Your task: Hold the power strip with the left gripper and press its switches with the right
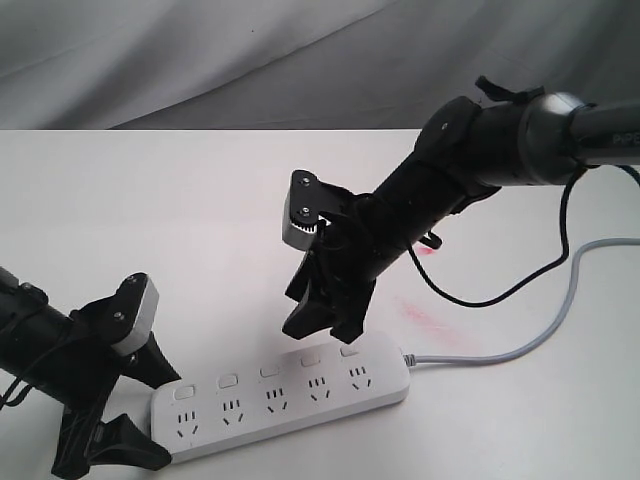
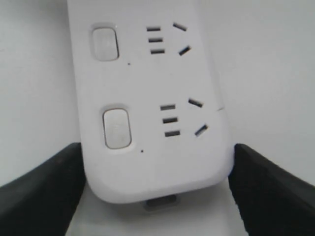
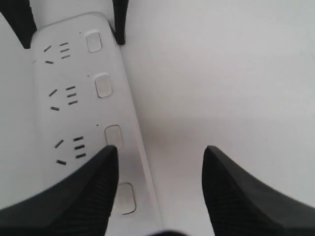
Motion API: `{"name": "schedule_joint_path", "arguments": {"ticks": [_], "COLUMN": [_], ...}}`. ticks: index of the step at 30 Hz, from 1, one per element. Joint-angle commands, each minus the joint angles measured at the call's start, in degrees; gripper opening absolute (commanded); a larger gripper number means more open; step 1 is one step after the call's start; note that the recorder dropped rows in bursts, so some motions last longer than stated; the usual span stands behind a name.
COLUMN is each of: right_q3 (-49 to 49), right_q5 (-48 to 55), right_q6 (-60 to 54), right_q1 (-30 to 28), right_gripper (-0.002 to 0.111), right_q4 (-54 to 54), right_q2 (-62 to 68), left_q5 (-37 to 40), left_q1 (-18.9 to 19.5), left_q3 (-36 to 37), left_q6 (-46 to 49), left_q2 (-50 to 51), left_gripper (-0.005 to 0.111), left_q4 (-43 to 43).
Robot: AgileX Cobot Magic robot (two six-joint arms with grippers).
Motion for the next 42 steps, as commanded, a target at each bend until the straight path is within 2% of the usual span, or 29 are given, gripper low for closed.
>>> {"name": "schedule_joint_path", "arguments": {"ticks": [1, 8, 30, 42], "right_q3": [0.73, 0.73, 0.73, 0.73], "right_q5": [-1.14, -0.50, -0.81, -3.11], "right_q6": [-1.46, -2.46, -2.13, -1.86], "right_q1": [-0.24, -0.24, -0.24, -0.24], "right_gripper": [0.048, 0.056, 0.055, 0.055], "right_q4": [0.74, 0.02, 2.29, -1.29], "right_q2": [0.83, 4.17, 4.17, 4.17], "left_q5": [-2.46, -2.46, -2.46, -2.46], "left_q1": [-0.21, -0.21, -0.21, -0.21], "left_q3": [0.14, 0.14, 0.14, 0.14], "left_q6": [-0.58, -0.58, -0.58, -0.58], "left_q2": [0.67, 0.67, 0.67, 0.67], "left_gripper": [0.055, 0.055, 0.055, 0.055], "left_q4": [1.82, 1.82, 1.82, 1.82]}}
